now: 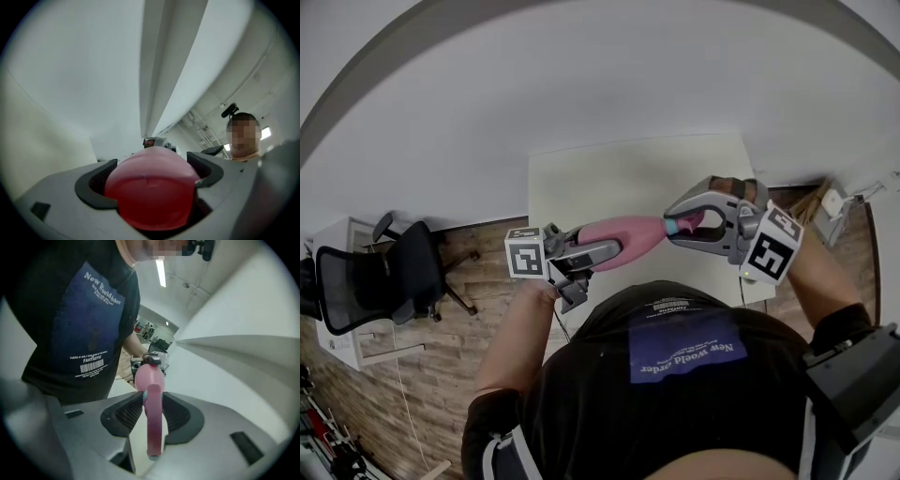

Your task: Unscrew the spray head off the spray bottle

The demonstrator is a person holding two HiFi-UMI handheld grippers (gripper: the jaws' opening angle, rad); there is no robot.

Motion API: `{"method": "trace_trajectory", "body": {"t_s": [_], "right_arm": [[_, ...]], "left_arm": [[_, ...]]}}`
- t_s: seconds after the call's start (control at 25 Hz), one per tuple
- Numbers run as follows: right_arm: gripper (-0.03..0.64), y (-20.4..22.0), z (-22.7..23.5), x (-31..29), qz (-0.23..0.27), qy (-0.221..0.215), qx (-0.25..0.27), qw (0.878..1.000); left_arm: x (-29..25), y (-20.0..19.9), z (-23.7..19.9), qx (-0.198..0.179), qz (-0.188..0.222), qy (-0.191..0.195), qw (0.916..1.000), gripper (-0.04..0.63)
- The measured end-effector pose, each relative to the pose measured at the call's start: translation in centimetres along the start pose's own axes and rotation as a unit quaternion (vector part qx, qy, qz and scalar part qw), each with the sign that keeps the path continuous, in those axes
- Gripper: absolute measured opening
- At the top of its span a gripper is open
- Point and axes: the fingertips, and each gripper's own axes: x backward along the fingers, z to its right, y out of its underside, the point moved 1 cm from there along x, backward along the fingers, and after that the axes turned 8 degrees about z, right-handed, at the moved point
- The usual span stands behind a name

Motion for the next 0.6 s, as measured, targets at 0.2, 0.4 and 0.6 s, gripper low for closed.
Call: {"method": "trace_trajectory", "body": {"t_s": [0.2, 0.4, 0.6], "right_arm": [[0.124, 0.2, 0.4, 0.0, -0.019, 0.031, 0.046, 0.998], [0.126, 0.1, 1.0, 0.7, -0.007, 0.054, 0.003, 0.999], [0.126, 0.5, 1.1, 0.6, -0.009, 0.067, -0.005, 0.998]], "left_arm": [[0.1, -0.2, -0.1, 0.003, 0.016, 0.006, 0.9998, 0.476], [0.3, -0.6, 0.0, -0.020, 0.030, 0.003, 0.9993, 0.476], [0.3, -0.7, 0.1, -0.024, 0.033, 0.011, 0.9991, 0.476]]}}
